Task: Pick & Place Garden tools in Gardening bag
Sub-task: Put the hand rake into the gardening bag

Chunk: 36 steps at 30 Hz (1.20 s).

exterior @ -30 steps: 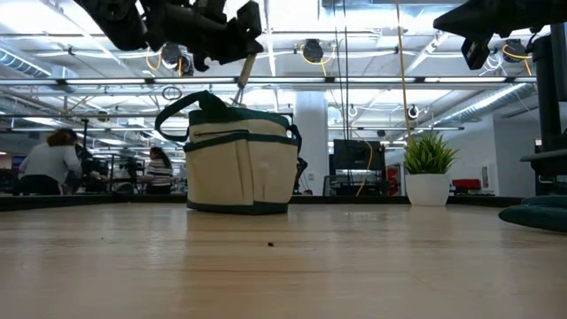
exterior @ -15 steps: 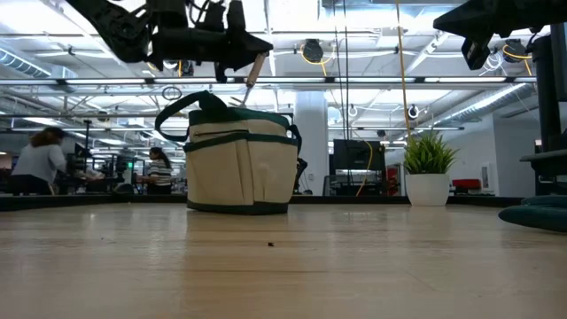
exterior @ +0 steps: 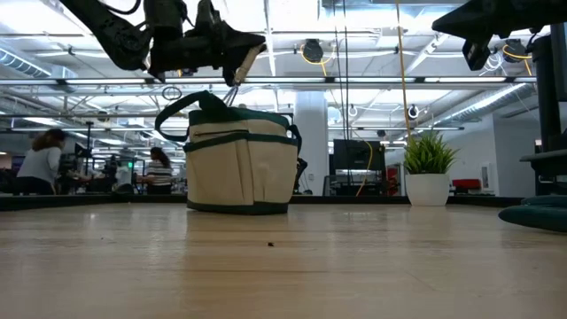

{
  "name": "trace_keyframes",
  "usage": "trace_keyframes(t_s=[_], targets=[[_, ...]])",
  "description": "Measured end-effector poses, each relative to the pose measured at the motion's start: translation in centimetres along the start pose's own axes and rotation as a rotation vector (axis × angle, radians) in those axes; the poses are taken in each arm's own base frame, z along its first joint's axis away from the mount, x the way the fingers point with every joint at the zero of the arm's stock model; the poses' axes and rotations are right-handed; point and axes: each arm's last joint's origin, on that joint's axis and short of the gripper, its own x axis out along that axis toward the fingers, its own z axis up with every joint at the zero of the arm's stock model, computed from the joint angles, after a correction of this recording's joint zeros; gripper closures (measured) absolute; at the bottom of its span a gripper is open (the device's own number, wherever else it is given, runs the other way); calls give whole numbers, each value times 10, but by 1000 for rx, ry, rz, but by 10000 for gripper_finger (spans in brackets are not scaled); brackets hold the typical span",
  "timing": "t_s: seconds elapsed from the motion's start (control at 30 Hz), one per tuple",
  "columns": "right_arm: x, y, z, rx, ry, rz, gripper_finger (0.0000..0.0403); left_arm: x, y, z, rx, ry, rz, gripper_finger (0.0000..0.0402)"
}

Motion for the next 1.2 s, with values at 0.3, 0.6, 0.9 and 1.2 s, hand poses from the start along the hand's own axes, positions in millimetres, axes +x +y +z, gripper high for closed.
trace_keyframes(t_s=[0.3,0.6,0.9,1.2], targets=[[0,0,0,43,0,0,403,-1,0,-2,58,23,-96,333],[0,0,0,46,0,0,403,0,-2,3,159,-19,-118,333],[0,0,0,49,-1,0,403,18,10,-11,190,-71,-122,333],[0,0,0,82,-1,1,403,22,29,-2,178,-46,-173,333]])
